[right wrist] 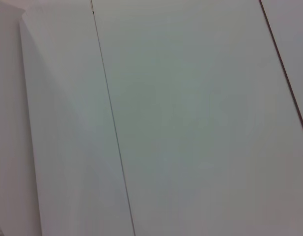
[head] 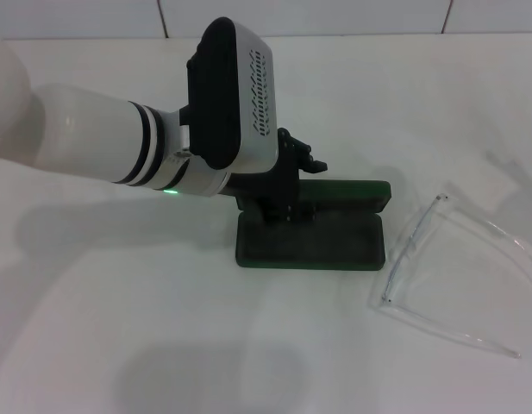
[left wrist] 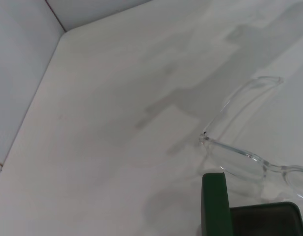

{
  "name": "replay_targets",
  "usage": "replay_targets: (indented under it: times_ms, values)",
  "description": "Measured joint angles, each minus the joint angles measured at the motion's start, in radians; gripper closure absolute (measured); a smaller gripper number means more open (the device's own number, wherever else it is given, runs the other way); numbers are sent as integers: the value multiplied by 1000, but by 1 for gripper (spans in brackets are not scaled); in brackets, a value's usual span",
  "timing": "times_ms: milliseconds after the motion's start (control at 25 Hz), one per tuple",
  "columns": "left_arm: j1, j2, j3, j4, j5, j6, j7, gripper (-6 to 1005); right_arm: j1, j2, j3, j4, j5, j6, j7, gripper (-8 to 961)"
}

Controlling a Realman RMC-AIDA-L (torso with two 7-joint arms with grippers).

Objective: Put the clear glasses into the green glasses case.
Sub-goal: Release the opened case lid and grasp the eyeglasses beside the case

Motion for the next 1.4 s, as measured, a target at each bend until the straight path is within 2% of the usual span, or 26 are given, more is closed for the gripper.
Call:
replay_targets:
  times_ms: [360, 400, 560, 680, 880, 960, 1120, 1160, 1240, 1400]
  values:
    - [30, 1, -8, 70, -19, 34, -6, 486, -6, 0, 0, 1, 0, -10, 0, 99]
    - [36, 2, -18, 86, -34, 52, -7, 455, -6, 0, 0, 1, 0, -11, 0, 99]
    - [65, 2, -109, 145, -159, 155, -9, 456, -3, -6, 0, -3, -1, -20, 2, 99]
    - [83, 2, -194, 150, -298, 224, -10, 457, 4, -29, -10, -11, -9, -55, 8, 99]
    - [158, 3, -351, 132, -585, 399, 13, 463, 46, -87, -28, -32, -75, -99, 66, 99]
    - [194, 3, -389, 112, -675, 462, 42, 465, 68, -103, -28, -88, -132, -102, 138, 99]
    - [255, 5, -503, 10, -822, 622, 97, 468, 109, -108, -29, -263, -272, -102, 273, 108]
    - [255, 5, -503, 10, -822, 622, 97, 468, 121, -108, -29, -301, -309, -102, 307, 111]
    - [274, 6, -597, -103, -858, 739, 140, 468, 157, -114, -30, -368, -398, -106, 379, 115]
    - [286, 17, -641, -218, -846, 807, 212, 469, 245, -128, -57, -440, -554, -122, 454, 124]
